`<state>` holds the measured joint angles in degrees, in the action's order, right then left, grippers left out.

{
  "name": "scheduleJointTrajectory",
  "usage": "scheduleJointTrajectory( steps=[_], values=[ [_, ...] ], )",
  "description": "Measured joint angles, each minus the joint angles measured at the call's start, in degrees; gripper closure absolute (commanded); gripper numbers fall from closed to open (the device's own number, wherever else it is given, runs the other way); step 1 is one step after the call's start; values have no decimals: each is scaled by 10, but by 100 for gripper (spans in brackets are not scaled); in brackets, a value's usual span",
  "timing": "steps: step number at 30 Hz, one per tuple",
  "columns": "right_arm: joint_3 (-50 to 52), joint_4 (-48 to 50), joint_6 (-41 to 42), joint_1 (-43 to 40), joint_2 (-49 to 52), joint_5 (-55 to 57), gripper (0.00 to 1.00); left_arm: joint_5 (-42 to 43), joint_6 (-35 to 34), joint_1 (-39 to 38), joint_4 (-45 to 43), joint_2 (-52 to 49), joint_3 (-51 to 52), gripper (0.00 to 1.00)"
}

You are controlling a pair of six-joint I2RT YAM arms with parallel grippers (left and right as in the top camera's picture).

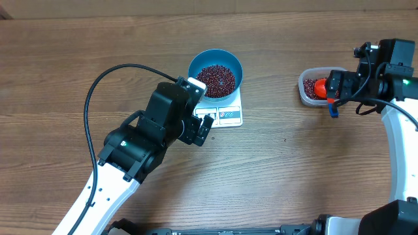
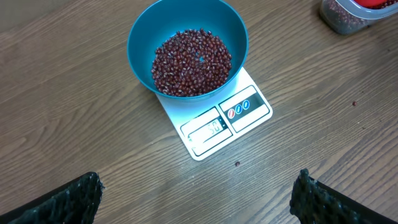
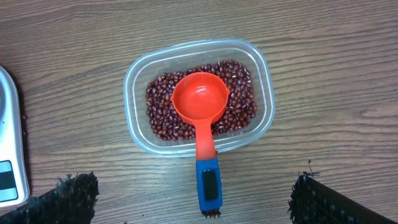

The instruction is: Scoop item into bowl and weigh 150g on scale

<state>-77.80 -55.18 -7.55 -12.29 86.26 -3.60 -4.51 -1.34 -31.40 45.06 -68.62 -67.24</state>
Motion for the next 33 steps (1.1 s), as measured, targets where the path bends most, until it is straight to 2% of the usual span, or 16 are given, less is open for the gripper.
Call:
scheduleJointTrajectory(
  steps=[28,33],
  values=[
    [0,0,0,0,0,0,0,0,0,0,17,0,0,0],
    [0,1,0,0,0,0,0,0,0,0,-6,17,26,0]
  ],
)
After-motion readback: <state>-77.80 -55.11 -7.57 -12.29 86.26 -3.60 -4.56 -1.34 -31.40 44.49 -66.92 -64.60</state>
